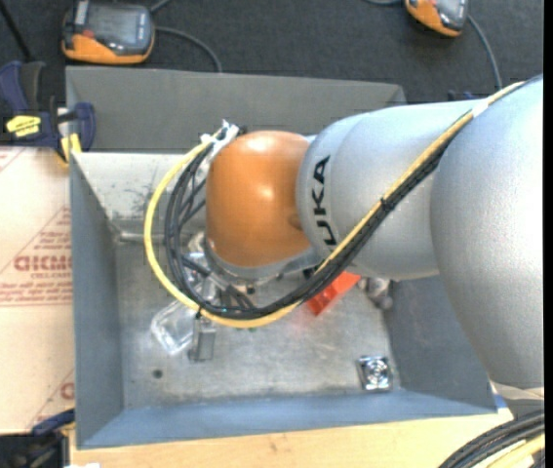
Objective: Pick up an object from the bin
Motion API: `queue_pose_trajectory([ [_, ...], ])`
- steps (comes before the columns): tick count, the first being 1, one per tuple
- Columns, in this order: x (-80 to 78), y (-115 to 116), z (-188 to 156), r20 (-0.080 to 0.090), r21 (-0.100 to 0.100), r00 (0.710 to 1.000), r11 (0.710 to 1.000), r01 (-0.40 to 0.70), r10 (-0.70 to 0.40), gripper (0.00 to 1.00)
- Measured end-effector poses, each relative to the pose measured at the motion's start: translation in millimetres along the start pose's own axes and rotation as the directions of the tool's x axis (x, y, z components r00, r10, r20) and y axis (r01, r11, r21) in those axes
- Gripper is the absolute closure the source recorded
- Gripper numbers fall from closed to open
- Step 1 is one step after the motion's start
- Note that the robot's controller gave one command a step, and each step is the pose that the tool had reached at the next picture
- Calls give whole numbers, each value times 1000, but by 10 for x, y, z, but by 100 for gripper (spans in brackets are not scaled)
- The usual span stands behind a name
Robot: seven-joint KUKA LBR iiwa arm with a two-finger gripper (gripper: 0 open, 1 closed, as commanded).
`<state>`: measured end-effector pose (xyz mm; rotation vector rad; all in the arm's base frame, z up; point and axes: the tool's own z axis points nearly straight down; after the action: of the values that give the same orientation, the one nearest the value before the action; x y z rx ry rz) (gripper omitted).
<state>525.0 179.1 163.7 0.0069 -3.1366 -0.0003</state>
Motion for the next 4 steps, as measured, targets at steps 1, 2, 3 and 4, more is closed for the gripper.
queue_pose_trajectory([
  [1,-456,-309,943,5,4,940,940,342,-342,0],
  [2,-467,-312,936,7,2,942,942,335,-335,0],
  [3,-477,-317,929,8,1,946,946,325,-325,0],
  [4,-488,-324,922,10,0,949,949,315,-315,0],
])
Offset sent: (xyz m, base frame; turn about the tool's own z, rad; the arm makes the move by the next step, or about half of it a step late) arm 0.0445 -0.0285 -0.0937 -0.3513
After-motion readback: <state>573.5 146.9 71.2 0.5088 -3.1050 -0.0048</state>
